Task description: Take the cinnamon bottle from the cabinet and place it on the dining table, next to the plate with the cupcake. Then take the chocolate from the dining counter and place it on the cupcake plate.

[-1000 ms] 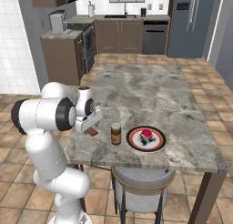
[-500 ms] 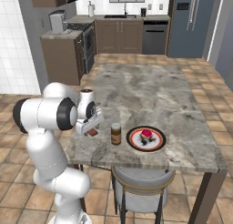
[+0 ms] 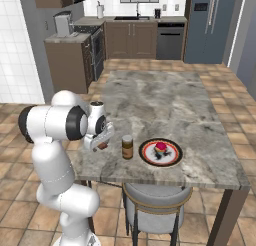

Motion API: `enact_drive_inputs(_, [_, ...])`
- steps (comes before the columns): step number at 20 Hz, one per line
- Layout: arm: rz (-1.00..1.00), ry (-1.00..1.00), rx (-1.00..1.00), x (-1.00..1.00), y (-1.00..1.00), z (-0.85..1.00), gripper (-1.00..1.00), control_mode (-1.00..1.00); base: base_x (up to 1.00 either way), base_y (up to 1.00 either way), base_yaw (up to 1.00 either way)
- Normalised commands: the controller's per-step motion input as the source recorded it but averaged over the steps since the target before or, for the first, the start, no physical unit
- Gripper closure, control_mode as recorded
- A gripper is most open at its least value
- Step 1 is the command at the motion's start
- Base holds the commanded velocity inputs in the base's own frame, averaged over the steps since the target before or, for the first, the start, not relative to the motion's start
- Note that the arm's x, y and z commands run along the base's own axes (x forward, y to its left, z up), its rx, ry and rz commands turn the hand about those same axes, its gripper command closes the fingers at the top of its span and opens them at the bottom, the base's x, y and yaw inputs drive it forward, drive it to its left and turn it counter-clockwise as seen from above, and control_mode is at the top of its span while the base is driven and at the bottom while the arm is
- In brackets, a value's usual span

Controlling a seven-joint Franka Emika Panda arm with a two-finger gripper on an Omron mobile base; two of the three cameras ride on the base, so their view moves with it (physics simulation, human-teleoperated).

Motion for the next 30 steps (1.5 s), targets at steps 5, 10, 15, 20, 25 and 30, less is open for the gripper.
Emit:
enact_drive_inputs(5, [-0.13, -0.01, 0.0, 0.27, 0.09, -0.15, -1.0, -1.0, 0.0, 0.0, 0.0])
enact_drive_inputs(10, [-0.14, -0.03, 0.0, 0.13, 0.06, -0.29, -1.0, -1.0, 0.0, 0.0, 0.0])
enact_drive_inputs(15, [-0.15, -0.11, -0.01, 0.0, 0.19, -0.48, 1.0, -1.0, 0.0, 0.0, 0.0])
enact_drive_inputs(20, [-0.15, -0.12, -0.02, 0.0, 0.18, -0.44, 1.0, -1.0, 0.0, 0.0, 0.0])
enact_drive_inputs(25, [-0.09, -0.03, -0.01, 0.0, 0.01, -0.16, 1.0, -1.0, 0.0, 0.0, 0.0])
enact_drive_inputs(30, [-0.01, 0.0, 0.0, 0.0, -0.06, 0.09, 1.0, -1.0, 0.0, 0.0, 0.0])
